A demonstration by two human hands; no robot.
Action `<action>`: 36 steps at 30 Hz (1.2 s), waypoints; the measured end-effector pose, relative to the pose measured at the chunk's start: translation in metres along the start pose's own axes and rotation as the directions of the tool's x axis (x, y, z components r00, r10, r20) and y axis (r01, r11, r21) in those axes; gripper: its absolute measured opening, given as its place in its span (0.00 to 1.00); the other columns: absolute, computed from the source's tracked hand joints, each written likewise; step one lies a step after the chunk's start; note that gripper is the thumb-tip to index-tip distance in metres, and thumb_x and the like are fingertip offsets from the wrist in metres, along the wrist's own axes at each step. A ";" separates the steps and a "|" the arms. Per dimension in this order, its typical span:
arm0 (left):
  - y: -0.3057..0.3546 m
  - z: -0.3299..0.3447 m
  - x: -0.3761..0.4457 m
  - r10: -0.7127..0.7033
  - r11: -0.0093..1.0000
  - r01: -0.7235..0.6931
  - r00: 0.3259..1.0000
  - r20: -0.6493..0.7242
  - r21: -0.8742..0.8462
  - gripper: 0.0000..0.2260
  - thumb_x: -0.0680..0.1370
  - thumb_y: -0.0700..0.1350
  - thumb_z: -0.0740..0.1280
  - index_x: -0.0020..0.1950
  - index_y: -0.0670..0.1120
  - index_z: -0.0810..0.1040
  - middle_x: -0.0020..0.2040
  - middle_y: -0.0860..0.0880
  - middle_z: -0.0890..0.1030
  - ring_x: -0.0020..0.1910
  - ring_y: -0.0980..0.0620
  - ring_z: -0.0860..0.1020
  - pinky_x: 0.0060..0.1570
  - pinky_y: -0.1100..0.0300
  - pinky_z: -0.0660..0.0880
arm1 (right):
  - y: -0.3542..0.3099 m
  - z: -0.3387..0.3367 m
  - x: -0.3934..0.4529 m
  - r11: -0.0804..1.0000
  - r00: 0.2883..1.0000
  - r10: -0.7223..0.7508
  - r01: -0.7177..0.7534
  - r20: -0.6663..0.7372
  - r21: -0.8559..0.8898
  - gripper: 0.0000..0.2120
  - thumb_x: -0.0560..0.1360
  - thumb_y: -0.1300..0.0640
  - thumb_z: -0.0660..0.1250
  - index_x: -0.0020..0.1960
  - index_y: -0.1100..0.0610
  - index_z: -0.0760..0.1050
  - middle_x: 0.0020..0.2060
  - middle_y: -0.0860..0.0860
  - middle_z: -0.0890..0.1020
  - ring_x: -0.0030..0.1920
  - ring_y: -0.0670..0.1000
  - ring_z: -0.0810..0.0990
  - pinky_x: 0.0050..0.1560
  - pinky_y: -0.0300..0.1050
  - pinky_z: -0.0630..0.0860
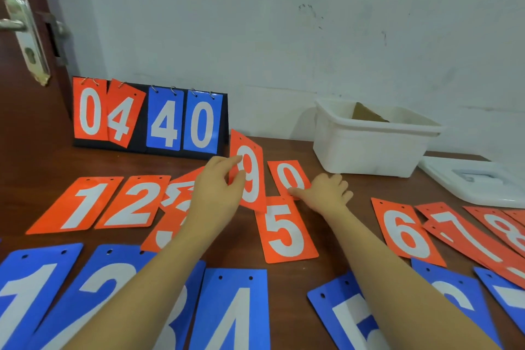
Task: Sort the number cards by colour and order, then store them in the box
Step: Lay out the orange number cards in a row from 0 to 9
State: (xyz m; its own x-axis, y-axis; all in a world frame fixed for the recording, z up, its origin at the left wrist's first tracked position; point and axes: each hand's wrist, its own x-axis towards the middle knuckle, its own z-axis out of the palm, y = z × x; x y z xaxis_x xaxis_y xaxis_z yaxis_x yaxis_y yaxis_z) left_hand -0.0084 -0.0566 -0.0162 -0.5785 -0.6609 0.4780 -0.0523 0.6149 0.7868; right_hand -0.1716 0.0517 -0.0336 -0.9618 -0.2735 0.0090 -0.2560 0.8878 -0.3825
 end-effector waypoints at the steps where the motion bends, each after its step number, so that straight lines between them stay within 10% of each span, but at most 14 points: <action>1: -0.002 0.001 -0.001 -0.001 1.000 0.001 1.000 0.009 0.004 0.16 0.78 0.43 0.63 0.66 0.45 0.72 0.57 0.49 0.74 0.51 0.59 0.71 0.43 0.72 0.69 | -0.002 -0.002 0.002 0.999 1.000 0.018 -0.019 0.023 0.031 0.38 0.68 0.37 0.69 0.67 0.60 0.64 0.68 0.60 0.64 0.69 0.60 0.63 0.68 0.55 0.60; 4: -0.007 0.003 -0.001 0.013 0.999 -0.014 0.999 0.035 0.031 0.16 0.78 0.43 0.63 0.66 0.46 0.72 0.58 0.49 0.75 0.51 0.59 0.71 0.44 0.72 0.68 | -0.005 -0.003 0.004 0.991 0.999 0.011 -0.018 0.052 0.130 0.38 0.68 0.44 0.73 0.68 0.60 0.59 0.67 0.59 0.67 0.68 0.60 0.65 0.67 0.55 0.60; 8: -0.007 0.002 0.002 0.016 0.999 -0.020 0.997 0.079 0.042 0.18 0.78 0.44 0.63 0.67 0.47 0.71 0.59 0.51 0.75 0.51 0.60 0.71 0.45 0.72 0.68 | -0.006 -0.006 -0.002 0.901 0.968 -0.217 0.250 -0.129 0.354 0.15 0.73 0.65 0.64 0.55 0.56 0.63 0.53 0.56 0.78 0.52 0.56 0.76 0.60 0.51 0.67; 13: 0.000 -0.014 -0.005 0.029 0.999 -0.030 0.999 0.038 0.012 0.20 0.78 0.43 0.63 0.70 0.49 0.67 0.63 0.52 0.72 0.60 0.56 0.71 0.55 0.63 0.71 | -0.015 -0.034 -0.038 0.630 0.767 -0.368 0.621 -0.525 0.466 0.13 0.78 0.61 0.60 0.63 0.57 0.71 0.55 0.50 0.75 0.55 0.45 0.75 0.52 0.32 0.71; 18: 0.014 -0.038 -0.026 0.093 0.995 -0.090 0.993 -0.069 0.049 0.23 0.78 0.49 0.61 0.73 0.50 0.62 0.71 0.51 0.66 0.69 0.53 0.65 0.67 0.49 0.67 | -0.007 -0.053 -0.082 0.501 0.595 -0.498 0.791 -0.631 0.350 0.16 0.77 0.68 0.59 0.60 0.56 0.76 0.52 0.51 0.76 0.52 0.44 0.74 0.52 0.24 0.67; 23: 0.036 -0.051 -0.061 0.242 0.966 -0.243 0.970 0.022 0.090 0.22 0.77 0.53 0.63 0.71 0.51 0.66 0.68 0.51 0.71 0.66 0.53 0.69 0.66 0.50 0.67 | 0.015 -0.072 -0.131 0.324 0.731 -0.531 0.642 -0.429 0.695 0.17 0.74 0.66 0.66 0.53 0.46 0.69 0.44 0.48 0.80 0.42 0.42 0.79 0.44 0.34 0.75; 29: 0.061 -0.046 -0.105 0.269 0.962 -0.256 0.946 0.180 -0.094 0.18 0.74 0.42 0.69 0.63 0.52 0.74 0.53 0.62 0.73 0.51 0.64 0.74 0.52 0.75 0.71 | 0.039 -0.080 -0.173 0.300 0.742 -0.542 0.609 -0.394 0.734 0.12 0.72 0.65 0.70 0.48 0.50 0.73 0.44 0.47 0.81 0.44 0.43 0.80 0.46 0.37 0.77; 33: 0.079 -0.029 -0.127 0.197 0.943 -0.155 0.973 0.118 -0.296 0.17 0.74 0.39 0.68 0.59 0.55 0.75 0.51 0.64 0.76 0.49 0.69 0.76 0.51 0.69 0.75 | 0.061 -0.068 -0.181 0.351 0.828 -0.288 0.559 -0.481 0.751 0.15 0.73 0.58 0.70 0.57 0.50 0.70 0.51 0.46 0.77 0.49 0.41 0.77 0.48 0.33 0.75; 36: 0.094 -0.006 -0.137 0.139 0.906 -0.083 0.985 0.106 -0.415 0.16 0.74 0.39 0.68 0.60 0.53 0.76 0.51 0.65 0.76 0.52 0.65 0.77 0.53 0.66 0.76 | 0.085 -0.064 -0.185 0.266 0.933 -0.227 0.334 -0.277 0.904 0.16 0.75 0.56 0.68 0.61 0.51 0.68 0.57 0.50 0.78 0.52 0.44 0.80 0.44 0.35 0.78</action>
State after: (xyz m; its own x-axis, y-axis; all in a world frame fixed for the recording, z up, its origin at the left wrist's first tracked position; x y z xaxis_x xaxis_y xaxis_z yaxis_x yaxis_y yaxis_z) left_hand 0.0704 0.0896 -0.0054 -0.6634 -0.5197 0.5383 0.3380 0.4337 0.8353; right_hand -0.0220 0.2018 -0.0088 -0.8664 -0.3544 0.3517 -0.3015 -0.1901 -0.9343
